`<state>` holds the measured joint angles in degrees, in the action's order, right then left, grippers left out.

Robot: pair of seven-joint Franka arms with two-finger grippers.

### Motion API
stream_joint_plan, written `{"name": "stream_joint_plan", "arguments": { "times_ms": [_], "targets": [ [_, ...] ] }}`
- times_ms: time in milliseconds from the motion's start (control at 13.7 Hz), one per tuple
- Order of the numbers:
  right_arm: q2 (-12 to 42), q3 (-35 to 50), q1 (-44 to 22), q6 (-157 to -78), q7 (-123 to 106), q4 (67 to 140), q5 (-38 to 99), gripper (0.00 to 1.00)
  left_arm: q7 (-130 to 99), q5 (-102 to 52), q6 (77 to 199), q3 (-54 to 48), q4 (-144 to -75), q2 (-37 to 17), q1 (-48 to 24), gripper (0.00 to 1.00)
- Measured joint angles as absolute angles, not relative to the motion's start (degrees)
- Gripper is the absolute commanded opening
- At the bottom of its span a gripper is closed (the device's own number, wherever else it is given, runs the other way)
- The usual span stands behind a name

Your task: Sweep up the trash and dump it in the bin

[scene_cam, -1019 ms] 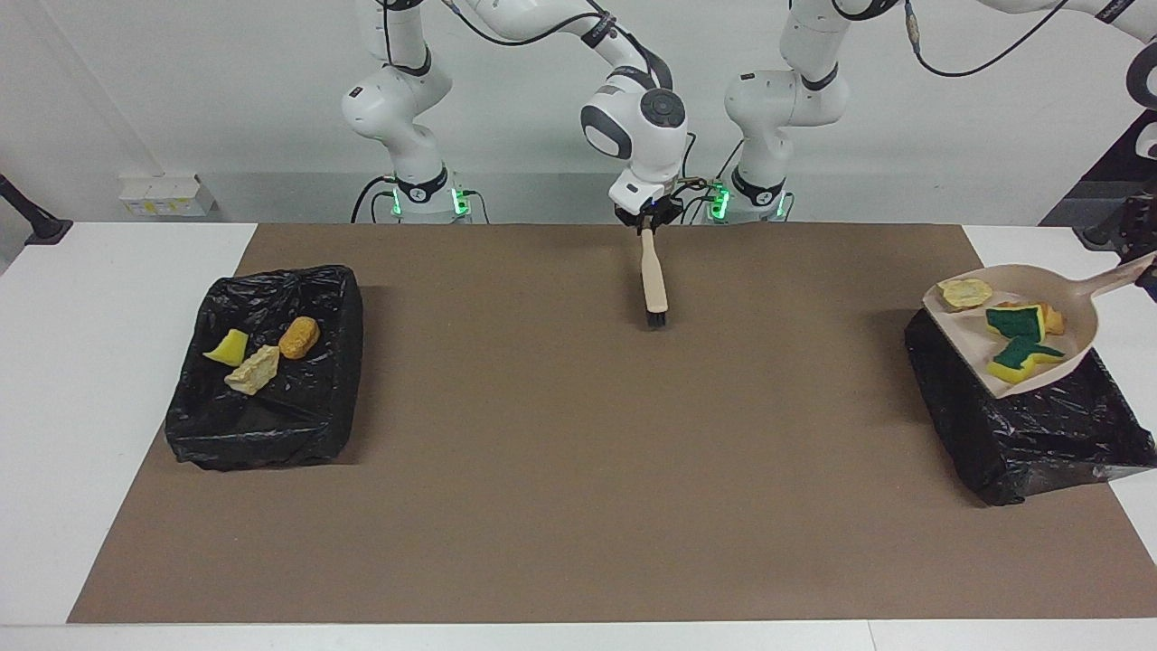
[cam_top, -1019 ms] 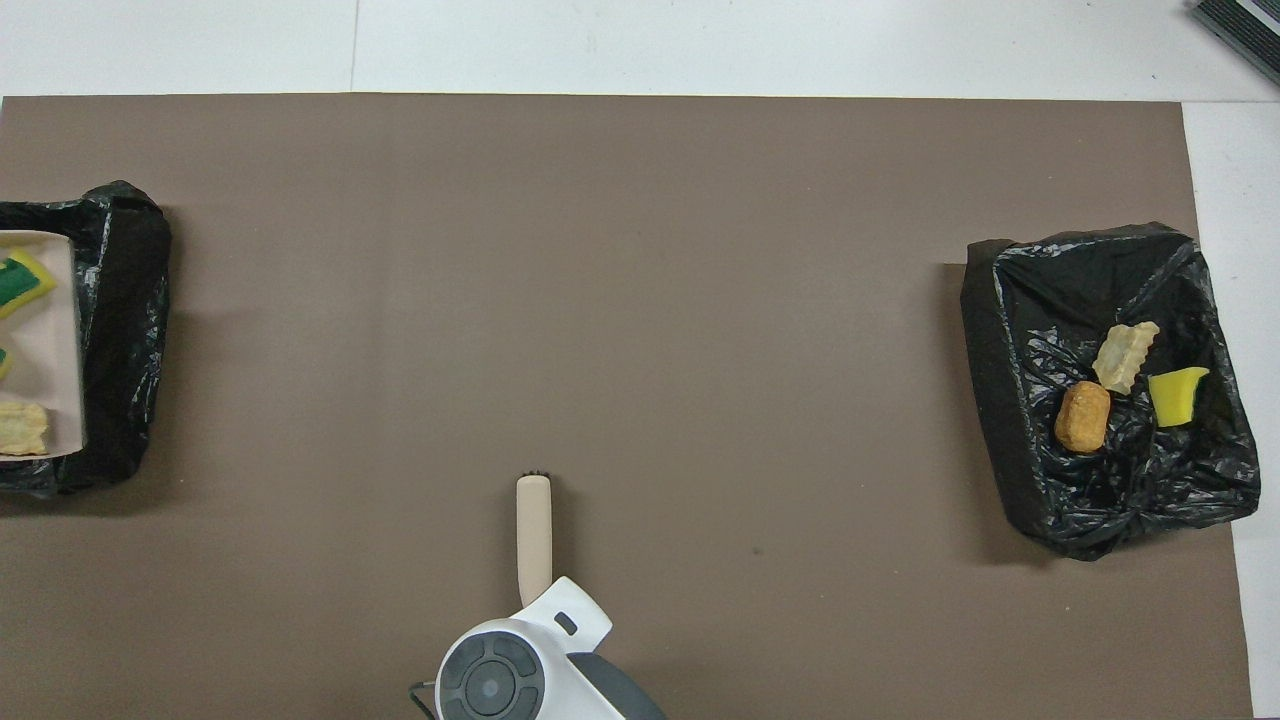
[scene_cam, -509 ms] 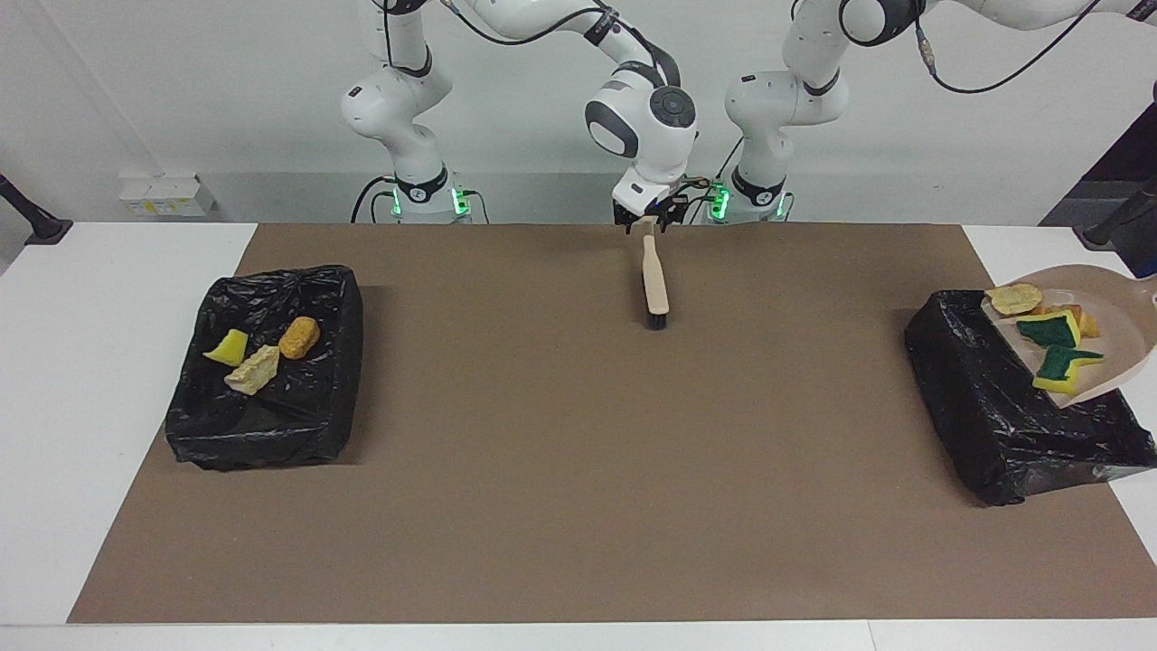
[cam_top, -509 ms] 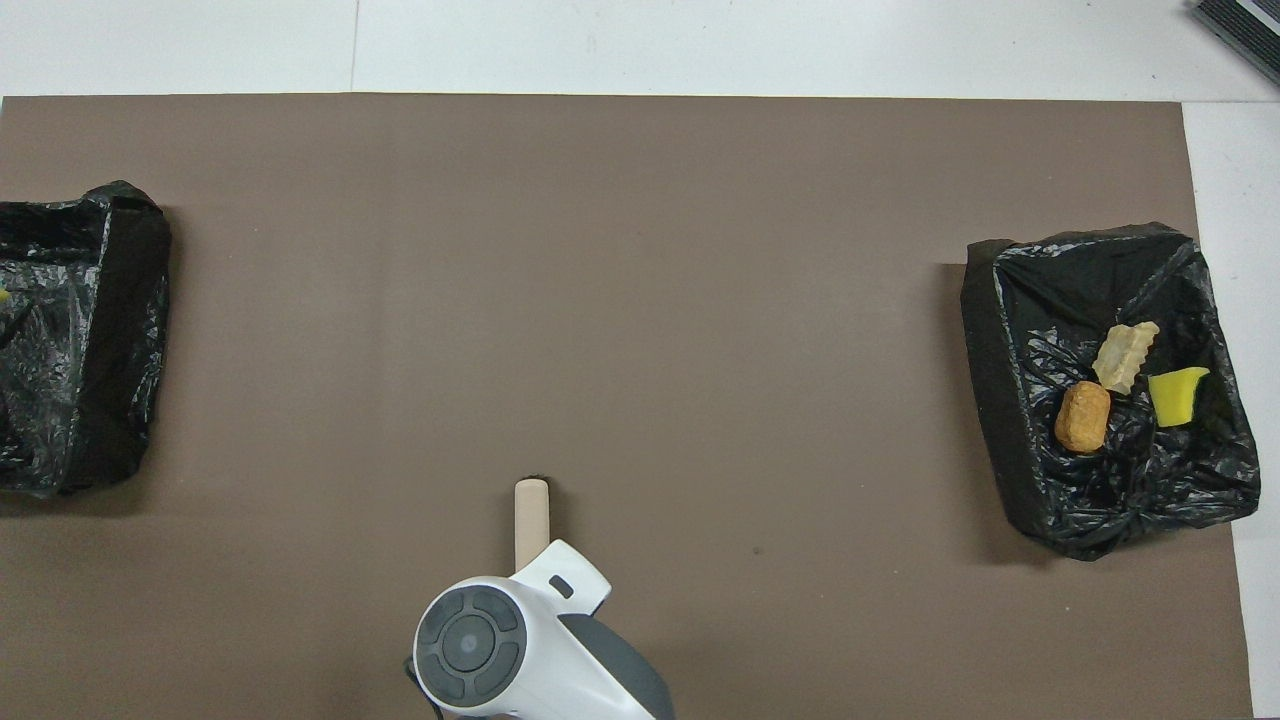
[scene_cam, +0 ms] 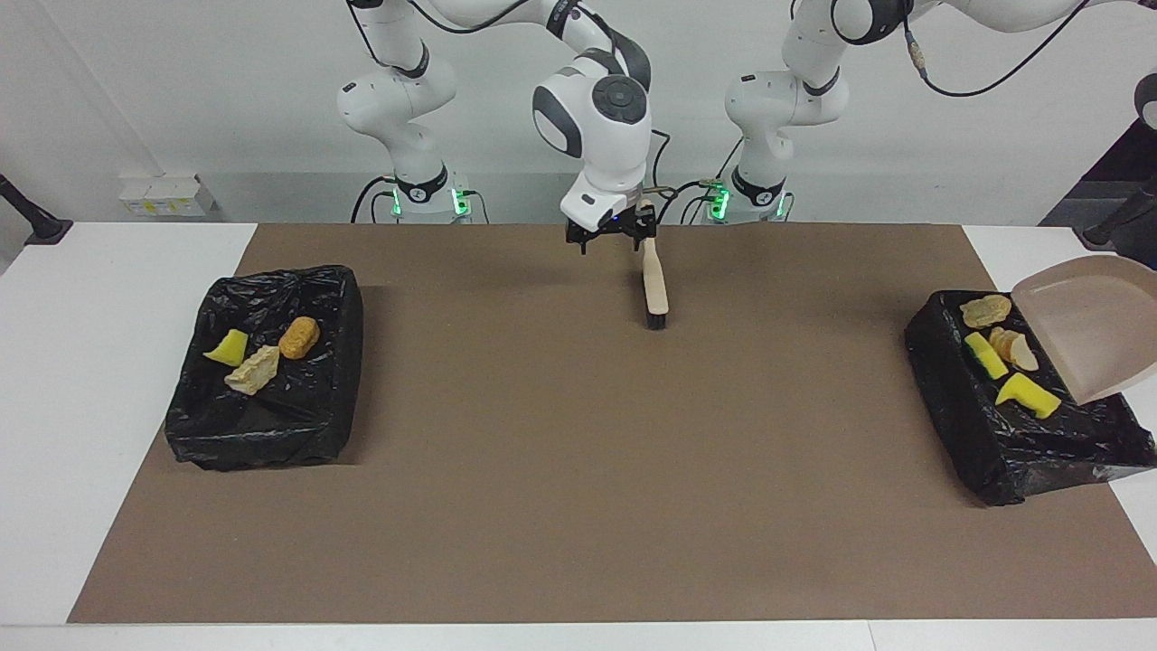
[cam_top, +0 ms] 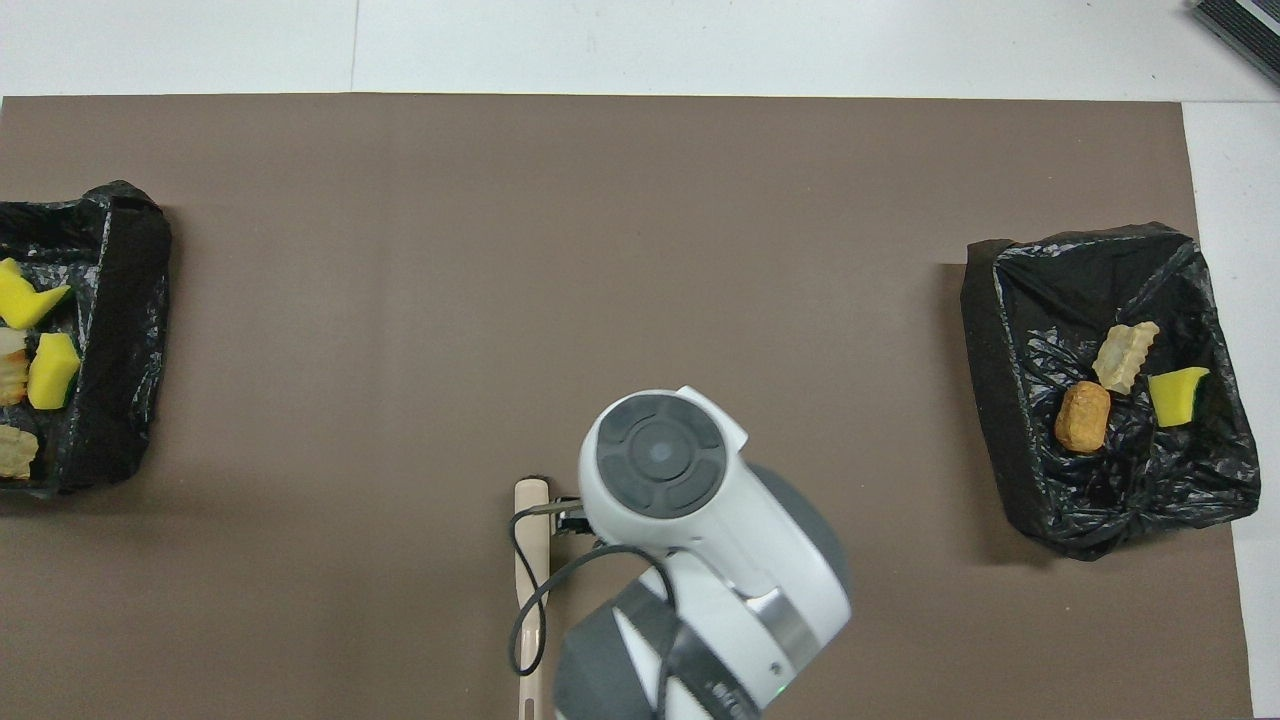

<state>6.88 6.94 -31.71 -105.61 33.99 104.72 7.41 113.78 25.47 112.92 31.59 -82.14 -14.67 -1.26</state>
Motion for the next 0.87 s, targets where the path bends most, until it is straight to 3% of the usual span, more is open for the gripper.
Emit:
{"name": "stream_joint_plan", "arguments": {
  "times_ms": [582, 873],
  "targets": [
    [4.26, 6.39, -9.80, -100.64, 8.64, 98.66, 1.58, 1.00, 104.94, 30.37, 103.57, 15.65, -81.52, -5.84, -1.01, 0.00],
    [2.78, 5.86, 0.74, -100.50, 2.59, 97.51, 0.38, 1.00, 83.00, 22.53, 95.91, 3.12, -82.10, -5.92, -1.03, 0.00]
  ]
}}
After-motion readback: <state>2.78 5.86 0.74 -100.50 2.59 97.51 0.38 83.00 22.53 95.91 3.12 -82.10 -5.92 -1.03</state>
